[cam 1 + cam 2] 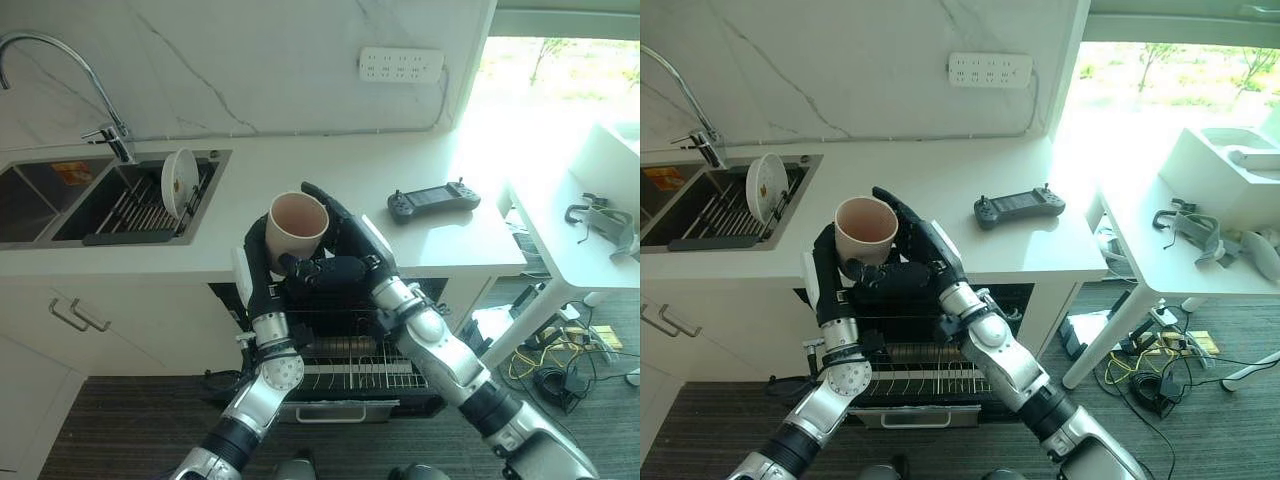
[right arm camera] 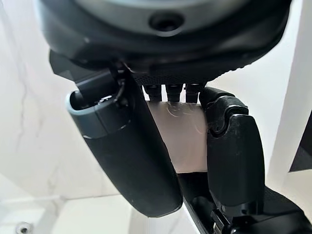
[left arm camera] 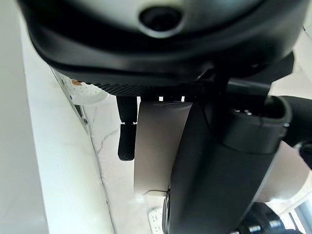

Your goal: Place the dishes in the dishwasher.

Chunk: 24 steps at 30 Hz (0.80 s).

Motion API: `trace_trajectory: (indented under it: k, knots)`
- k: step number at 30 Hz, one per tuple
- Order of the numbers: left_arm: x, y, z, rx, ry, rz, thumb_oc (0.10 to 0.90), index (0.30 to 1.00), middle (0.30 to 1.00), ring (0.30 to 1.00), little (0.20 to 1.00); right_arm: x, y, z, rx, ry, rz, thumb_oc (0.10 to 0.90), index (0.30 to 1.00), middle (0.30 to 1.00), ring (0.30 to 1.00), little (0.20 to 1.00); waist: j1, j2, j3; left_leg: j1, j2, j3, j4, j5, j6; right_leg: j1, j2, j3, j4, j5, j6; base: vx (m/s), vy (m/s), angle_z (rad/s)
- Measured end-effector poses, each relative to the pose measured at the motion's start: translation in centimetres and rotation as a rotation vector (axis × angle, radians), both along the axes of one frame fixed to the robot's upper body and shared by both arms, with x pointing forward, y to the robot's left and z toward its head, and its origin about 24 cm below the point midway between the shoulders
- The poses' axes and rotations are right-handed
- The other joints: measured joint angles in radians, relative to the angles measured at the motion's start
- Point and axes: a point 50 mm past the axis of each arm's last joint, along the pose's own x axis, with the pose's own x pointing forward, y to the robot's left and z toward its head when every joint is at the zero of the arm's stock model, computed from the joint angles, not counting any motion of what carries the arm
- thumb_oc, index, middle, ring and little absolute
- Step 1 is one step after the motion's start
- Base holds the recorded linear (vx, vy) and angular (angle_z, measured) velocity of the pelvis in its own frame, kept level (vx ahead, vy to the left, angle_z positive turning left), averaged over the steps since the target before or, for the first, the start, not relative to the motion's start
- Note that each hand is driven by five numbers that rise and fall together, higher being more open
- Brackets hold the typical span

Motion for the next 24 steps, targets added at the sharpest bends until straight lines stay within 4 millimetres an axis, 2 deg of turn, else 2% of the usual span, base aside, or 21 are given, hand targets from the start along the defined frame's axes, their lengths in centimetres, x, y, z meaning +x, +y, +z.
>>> trace_trajectory:
  k: [3,6,9,22,23,24]
  knots:
    - [0.1,0.1,0.1,-0.008,-0.010,0.024,0.400,0.300,0.300,0.300,0.300,0.1,0.7,0.3,-0.004,0.003,0.000,0.800,0.900,0.900,0.900,0.900,0.010,-0.002,-0.001,-0.001,-0.001,-0.001,0.000,0.000,0.000,0.001,-0.001,-0.001,0.000,0.000,0.000,0.01,0.002,0.01]
    - [-0.1,0.3,0.0,-0.025,-0.022,0.073,0.400,0.300,0.300,0.300,0.300,0.3,1.7,0.4,0.018,0.025,-0.008,0.800,0.900,0.900,0.900,0.900,0.014,-0.019,-0.007,-0.003,-0.004,-0.006,0.001,0.000,0.000,0.003,-0.003,-0.005,0.000,-0.002,0.002,0.03,0.004,0.05]
    - [-0.2,-0.2,0.0,-0.053,-0.031,0.093,0.400,0.300,0.300,0.300,0.300,0.4,2.0,0.7,0.019,0.020,-0.017,0.800,0.900,0.900,0.900,0.900,0.016,-0.021,-0.007,-0.018,-0.010,-0.023,0.012,-0.001,0.002,0.003,-0.010,-0.020,0.000,-0.002,0.003,0.01,0.003,0.14]
    - [-0.3,-0.6,0.0,-0.041,-0.048,0.133,0.400,0.300,0.300,0.300,0.300,0.4,2.3,0.9,0.020,0.023,-0.033,0.800,0.900,0.900,0.900,0.900,0.025,-0.045,-0.006,-0.021,-0.012,-0.027,0.013,-0.002,0.003,0.004,-0.011,-0.024,-0.001,-0.004,0.005,0.00,0.000,0.01]
    - [-0.3,-0.6,0.0,-0.041,-0.048,0.134,0.400,0.300,0.300,0.300,0.300,0.4,2.3,0.9,0.020,0.023,-0.034,0.598,0.596,0.596,0.596,0.596,0.027,-0.045,-0.006,-0.020,-0.012,-0.027,0.013,-0.002,0.003,0.004,-0.011,-0.024,-0.001,-0.004,0.005,0.00,0.000,0.00]
    - [-0.3,-0.6,0.0,-0.040,-0.048,0.135,0.400,0.300,0.300,0.300,0.300,0.4,2.3,0.9,0.017,0.022,-0.037,0.530,0.495,0.495,0.495,0.495,0.030,-0.045,-0.006,-0.020,-0.012,-0.028,0.013,-0.002,0.003,0.004,-0.011,-0.024,-0.001,-0.004,0.005,0.00,0.000,0.00]
